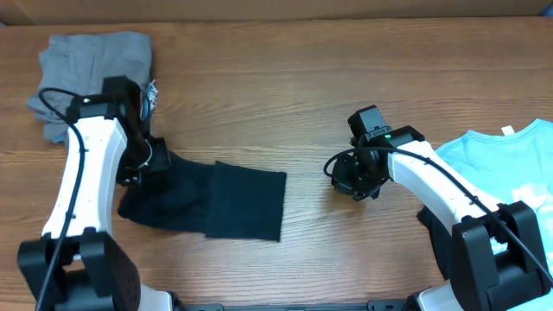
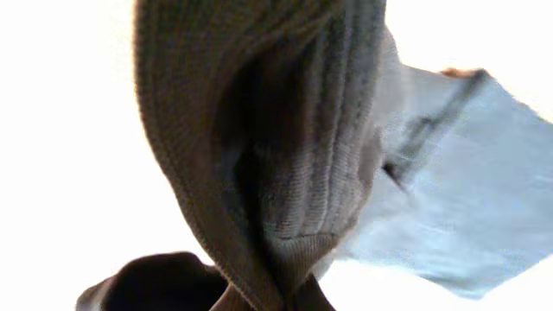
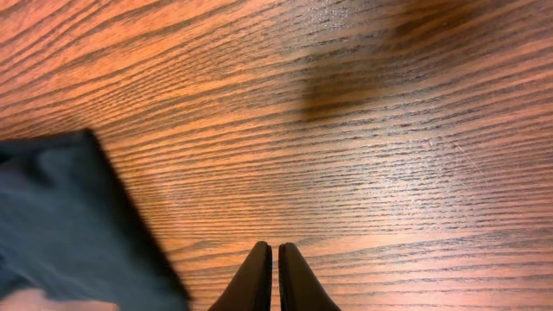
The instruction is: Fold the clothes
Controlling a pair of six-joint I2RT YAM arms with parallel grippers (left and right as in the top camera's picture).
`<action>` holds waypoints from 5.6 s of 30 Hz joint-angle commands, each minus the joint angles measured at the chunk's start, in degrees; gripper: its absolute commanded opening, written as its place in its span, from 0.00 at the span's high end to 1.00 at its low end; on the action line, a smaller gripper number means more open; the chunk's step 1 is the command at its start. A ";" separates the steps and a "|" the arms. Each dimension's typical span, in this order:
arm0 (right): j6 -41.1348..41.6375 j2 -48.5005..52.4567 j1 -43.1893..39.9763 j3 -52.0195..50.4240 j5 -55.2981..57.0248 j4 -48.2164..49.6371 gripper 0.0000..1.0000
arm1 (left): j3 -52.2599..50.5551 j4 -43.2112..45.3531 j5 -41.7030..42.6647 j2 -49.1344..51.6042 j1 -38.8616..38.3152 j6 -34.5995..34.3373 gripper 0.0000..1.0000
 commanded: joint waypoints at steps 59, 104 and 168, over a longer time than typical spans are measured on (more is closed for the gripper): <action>0.13 -1.09 -0.28 0.17 0.44 0.79 0.90 | -1.77 12.79 4.48 5.07 -43.89 -20.94 0.54; -3.78 7.19 16.20 4.37 -10.80 16.13 0.54 | -14.91 18.43 12.37 5.18 -18.25 -3.43 0.71; 13.53 5.03 23.15 3.69 -6.36 5.03 0.96 | -14.91 23.43 12.94 5.18 -18.27 -3.41 0.59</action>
